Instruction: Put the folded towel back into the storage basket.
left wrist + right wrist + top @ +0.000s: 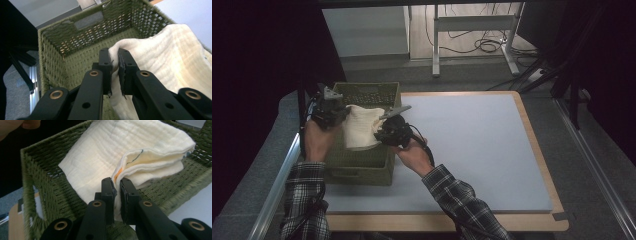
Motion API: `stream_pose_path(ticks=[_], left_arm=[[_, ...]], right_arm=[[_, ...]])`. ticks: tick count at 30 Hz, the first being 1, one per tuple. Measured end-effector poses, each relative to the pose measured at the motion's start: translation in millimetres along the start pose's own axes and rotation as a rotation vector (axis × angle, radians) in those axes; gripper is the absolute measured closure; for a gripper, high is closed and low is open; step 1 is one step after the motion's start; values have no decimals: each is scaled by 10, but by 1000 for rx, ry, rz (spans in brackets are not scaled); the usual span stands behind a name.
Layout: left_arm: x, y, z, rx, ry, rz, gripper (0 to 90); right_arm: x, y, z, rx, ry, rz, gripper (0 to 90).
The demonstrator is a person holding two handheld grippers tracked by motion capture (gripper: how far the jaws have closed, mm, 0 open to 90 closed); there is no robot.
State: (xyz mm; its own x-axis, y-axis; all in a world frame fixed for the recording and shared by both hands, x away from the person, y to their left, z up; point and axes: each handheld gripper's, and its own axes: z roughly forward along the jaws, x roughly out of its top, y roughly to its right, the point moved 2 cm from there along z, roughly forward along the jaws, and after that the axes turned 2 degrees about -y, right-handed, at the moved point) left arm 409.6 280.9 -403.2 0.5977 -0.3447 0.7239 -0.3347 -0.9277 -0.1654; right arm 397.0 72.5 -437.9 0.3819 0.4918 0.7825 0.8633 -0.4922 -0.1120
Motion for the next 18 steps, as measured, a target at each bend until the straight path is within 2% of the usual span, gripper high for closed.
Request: stream_pose_path(ticks=[12, 18], left_arm=[[-128, -196, 237, 25, -82, 7, 820], [-130, -233, 391, 40, -139, 41, 817]], right_arm=[[125, -117, 374, -62, -73, -53, 820], [174, -118, 526, -94, -121, -64, 819]])
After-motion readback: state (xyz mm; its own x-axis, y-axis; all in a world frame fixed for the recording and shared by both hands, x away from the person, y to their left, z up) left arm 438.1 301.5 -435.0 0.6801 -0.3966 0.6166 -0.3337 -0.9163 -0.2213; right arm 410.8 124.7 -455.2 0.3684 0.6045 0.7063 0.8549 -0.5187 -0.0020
